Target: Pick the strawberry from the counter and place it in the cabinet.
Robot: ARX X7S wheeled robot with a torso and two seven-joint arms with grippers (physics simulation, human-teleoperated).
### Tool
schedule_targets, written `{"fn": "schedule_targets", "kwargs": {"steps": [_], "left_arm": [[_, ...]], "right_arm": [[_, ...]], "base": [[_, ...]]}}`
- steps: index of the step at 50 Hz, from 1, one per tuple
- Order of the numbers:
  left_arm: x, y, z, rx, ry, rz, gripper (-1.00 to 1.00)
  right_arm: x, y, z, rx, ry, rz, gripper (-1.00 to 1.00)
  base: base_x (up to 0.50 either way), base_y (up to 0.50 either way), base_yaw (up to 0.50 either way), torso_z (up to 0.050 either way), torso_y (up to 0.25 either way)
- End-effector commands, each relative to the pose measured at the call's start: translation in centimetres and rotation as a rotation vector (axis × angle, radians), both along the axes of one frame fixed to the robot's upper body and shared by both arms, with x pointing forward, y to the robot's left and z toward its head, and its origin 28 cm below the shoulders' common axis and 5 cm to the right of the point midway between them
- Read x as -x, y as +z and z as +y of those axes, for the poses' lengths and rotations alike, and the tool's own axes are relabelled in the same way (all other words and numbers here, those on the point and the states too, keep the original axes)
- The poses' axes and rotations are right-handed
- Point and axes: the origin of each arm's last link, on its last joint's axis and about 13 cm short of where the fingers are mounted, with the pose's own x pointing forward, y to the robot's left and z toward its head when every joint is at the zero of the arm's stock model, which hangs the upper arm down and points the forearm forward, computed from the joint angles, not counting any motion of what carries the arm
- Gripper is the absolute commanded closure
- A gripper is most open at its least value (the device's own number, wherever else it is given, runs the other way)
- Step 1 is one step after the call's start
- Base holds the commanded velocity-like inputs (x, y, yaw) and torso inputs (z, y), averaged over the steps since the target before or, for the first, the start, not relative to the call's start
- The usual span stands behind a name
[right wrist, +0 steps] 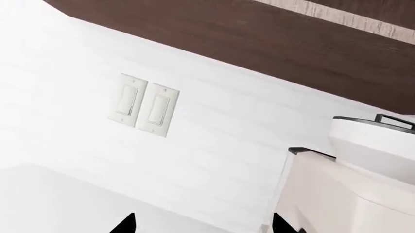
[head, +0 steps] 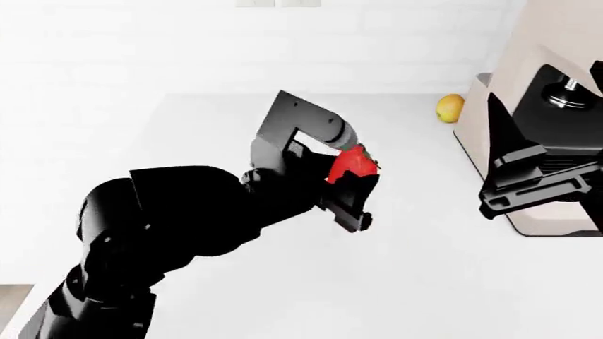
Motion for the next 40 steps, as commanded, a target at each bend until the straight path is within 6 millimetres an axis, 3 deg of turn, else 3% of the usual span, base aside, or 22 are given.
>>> {"fn": "schedule_targets", "kwargs": {"steps": [1, 15, 28, 40], "left_arm": [[3.7, 7.3, 4.8, 0.039, 0.123, -0.234, 1.00], [9.2, 10.7, 8.3, 0.028, 0.242, -0.358, 1.00], [14.1, 15.0, 8.3, 0.003, 0.241, -0.500, 1.00], [15.1, 18.8, 7.9, -0.054, 0.231, -0.564, 1.00]], "right_arm": [[-0.6, -0.2, 0.1, -0.003, 0.015, 0.003, -1.00], [-1.3, -0.3, 0.2, -0.002, 0.028, 0.006, -1.00], [-1.7, -0.5, 0.3, -0.007, 0.039, 0.005, -1.00], [-1.7, -0.9, 0.3, -0.015, 0.043, 0.006, -1.00]], "base": [[0.00, 0.00, 0.00, 0.000, 0.000], [0.00, 0.00, 0.00, 0.000, 0.000], [0.00, 0.00, 0.00, 0.000, 0.000], [0.00, 0.00, 0.00, 0.000, 0.000]]}}
